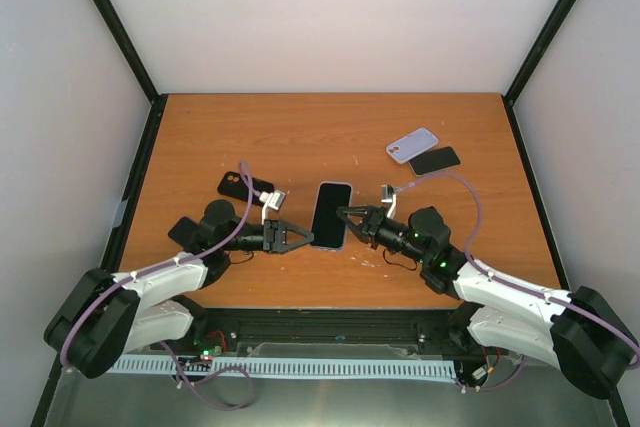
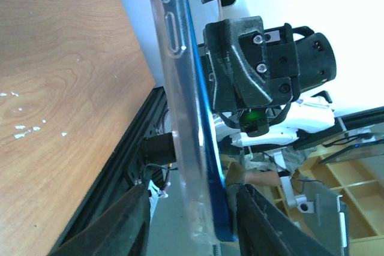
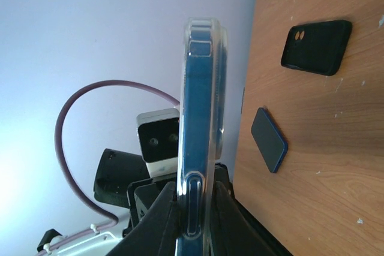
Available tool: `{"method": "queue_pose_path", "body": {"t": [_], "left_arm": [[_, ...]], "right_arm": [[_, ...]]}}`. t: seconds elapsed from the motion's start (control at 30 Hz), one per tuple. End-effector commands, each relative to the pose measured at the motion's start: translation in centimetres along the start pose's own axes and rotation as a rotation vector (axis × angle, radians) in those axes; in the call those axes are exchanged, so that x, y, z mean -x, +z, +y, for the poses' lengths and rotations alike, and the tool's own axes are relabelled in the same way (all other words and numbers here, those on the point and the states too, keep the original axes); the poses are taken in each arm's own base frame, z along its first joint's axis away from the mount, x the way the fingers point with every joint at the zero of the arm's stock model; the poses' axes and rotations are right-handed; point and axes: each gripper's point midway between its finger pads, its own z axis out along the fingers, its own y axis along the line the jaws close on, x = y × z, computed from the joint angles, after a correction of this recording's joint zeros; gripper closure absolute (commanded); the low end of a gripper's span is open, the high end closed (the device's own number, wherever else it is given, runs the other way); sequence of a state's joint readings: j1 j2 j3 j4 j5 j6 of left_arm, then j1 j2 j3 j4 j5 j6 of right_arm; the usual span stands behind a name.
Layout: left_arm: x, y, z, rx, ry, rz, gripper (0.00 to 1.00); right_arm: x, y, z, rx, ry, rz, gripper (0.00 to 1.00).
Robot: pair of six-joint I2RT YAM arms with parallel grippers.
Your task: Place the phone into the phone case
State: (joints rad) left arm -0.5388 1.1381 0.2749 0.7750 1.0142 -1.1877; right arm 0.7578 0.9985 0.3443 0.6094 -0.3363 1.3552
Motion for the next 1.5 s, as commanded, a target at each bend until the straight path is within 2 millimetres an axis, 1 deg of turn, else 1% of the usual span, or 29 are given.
{"method": "queue_pose_path", "body": {"t": [0.0, 0.13, 0.2, 0.23, 0.3, 0.33, 0.43, 0.57, 0.6, 0.7, 0.8, 0.9, 0.97, 1.1, 1.13, 1.2, 1.3, 1.37, 1.47], "left_arm": [[0.4, 0.1, -1.4, -0.034, 0.057, -0.011, 0.63], [0.6, 0.2, -1.4, -0.036, 0.058, -0.012, 0.79], [0.6, 0.2, -1.4, -0.038, 0.055, -0.015, 0.87], [0.7, 0.2, -1.4, -0.039, 0.055, -0.017, 0.89], [0.8, 0.2, -1.5, -0.038, 0.056, -0.020, 0.98], [0.8, 0.2, -1.4, -0.036, 0.054, -0.024, 0.99], [0.9, 0.2, -1.2, -0.029, 0.049, -0.029, 1.00], [1.0, 0.2, -0.9, -0.018, 0.043, -0.038, 1.00], [1.0, 0.2, -0.9, -0.016, 0.044, -0.040, 0.99], [1.1, 0.2, -0.8, -0.006, 0.044, -0.041, 0.84], [1.3, 0.4, -0.9, -0.004, 0.056, -0.036, 0.71], [1.6, 0.5, -1.0, -0.001, 0.073, -0.033, 0.62], [1.7, 0.6, -1.0, 0.001, 0.081, -0.032, 0.59], [1.9, 0.9, -0.8, -0.002, 0.078, -0.026, 0.59], [2.0, 0.9, -0.8, -0.004, 0.076, -0.026, 0.63], [2.0, 1.0, -0.7, -0.009, 0.070, -0.025, 0.73], [2.1, 1.0, -0.8, -0.021, 0.064, -0.026, 0.88], [2.2, 1.0, -0.9, -0.026, 0.067, -0.031, 0.95], [2.5, 1.1, -1.0, -0.022, 0.083, -0.042, 0.97]], "right_arm": [[1.1, -0.3, 2.1, 0.083, -0.004, -0.054, 0.89], [0.9, -0.2, 1.9, 0.078, 0.000, -0.045, 0.87], [0.9, -0.1, 1.6, 0.069, 0.002, -0.040, 0.85], [0.8, -0.1, 1.5, 0.064, 0.004, -0.036, 0.84], [0.6, -0.1, 1.3, 0.057, 0.006, -0.029, 0.82], [0.6, 0.0, 1.1, 0.052, 0.005, -0.026, 0.80], [0.3, 0.0, 0.7, 0.034, 0.000, -0.012, 0.76], [0.0, 0.1, 0.0, 0.005, 0.002, 0.003, 0.80], [-0.1, 0.1, -0.1, -0.003, -0.002, 0.012, 0.81], [-0.5, 0.2, 0.0, -0.011, -0.018, 0.039, 0.86], [-0.8, 0.3, 0.6, 0.014, -0.043, 0.065, 0.87], [-1.4, 0.6, 1.7, 0.047, -0.081, 0.110, 0.87], [-1.7, 0.7, 2.5, 0.079, -0.101, 0.132, 0.88], [-2.2, 1.0, 3.1, 0.101, -0.124, 0.173, 0.87], [-2.4, 1.1, 3.3, 0.107, -0.131, 0.185, 0.87], [-2.6, 1.2, 3.6, 0.114, -0.136, 0.198, 0.87], [-2.7, 1.1, 2.9, 0.084, -0.139, 0.199, 0.83], [-2.8, 1.0, 2.0, 0.034, -0.143, 0.203, 0.74], [-3.0, 0.1, 0.5, -0.027, -0.146, 0.199, 0.57]]}}
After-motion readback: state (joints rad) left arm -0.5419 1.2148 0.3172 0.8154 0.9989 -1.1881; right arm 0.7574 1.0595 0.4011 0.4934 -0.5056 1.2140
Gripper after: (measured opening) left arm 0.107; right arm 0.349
